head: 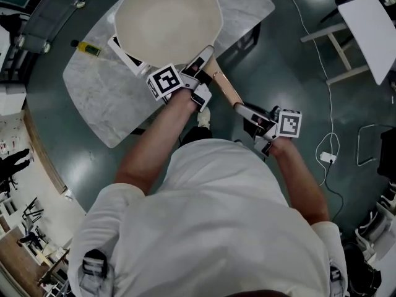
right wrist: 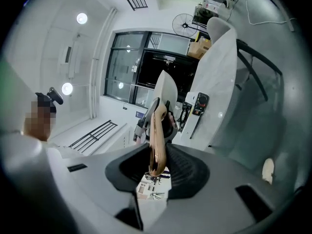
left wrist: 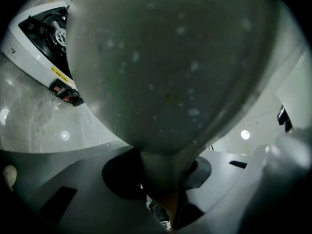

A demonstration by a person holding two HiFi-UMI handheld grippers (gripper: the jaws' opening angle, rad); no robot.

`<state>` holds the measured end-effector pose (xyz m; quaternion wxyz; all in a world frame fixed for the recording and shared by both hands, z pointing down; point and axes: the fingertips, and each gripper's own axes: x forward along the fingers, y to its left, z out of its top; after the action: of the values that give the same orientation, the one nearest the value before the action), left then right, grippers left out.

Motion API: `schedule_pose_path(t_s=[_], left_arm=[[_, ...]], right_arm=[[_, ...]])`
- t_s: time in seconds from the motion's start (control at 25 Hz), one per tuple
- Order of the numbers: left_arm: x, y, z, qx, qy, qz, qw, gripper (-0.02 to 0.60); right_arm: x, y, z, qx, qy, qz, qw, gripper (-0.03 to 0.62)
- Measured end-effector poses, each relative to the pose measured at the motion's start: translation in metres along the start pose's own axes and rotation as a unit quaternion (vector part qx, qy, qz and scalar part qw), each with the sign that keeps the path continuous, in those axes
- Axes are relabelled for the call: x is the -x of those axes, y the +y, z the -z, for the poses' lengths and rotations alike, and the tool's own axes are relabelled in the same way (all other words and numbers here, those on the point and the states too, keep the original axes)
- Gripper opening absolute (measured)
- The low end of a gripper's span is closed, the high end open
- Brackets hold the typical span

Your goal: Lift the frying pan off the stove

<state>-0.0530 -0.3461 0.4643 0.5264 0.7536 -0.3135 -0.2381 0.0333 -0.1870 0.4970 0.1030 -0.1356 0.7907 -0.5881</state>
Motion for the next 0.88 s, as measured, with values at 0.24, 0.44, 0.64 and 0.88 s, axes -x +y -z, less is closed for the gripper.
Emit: schedule_pose_path(t_s=[0.24, 0.44, 0.64, 0.88], left_arm=[[-0.008, -0.020, 0.048, 0.006, 0.021, 0.004, 0.9998, 0.147], [-0.006, -0.060, 0.129, 0.006, 0.031, 0.010, 0.9995, 0.147], [0.001, -0.077, 0.177, 0.012, 0.042, 0.012, 0.9990, 0.147], [0.013, -0.092, 0.218, 0.016, 0.050, 0.007, 0.9986, 0.147]], right_arm=[[0.045, 0.012, 0.018, 0.000, -0.011, 0.008, 1.000, 0.110], [0.121, 0.037, 0.055, 0.005, -0.025, 0.002, 1.000, 0.109], [0.160, 0.049, 0.081, 0.006, -0.030, -0.002, 1.000, 0.109], [0.194, 0.059, 0.110, -0.001, -0.037, -0.004, 0.999, 0.109]])
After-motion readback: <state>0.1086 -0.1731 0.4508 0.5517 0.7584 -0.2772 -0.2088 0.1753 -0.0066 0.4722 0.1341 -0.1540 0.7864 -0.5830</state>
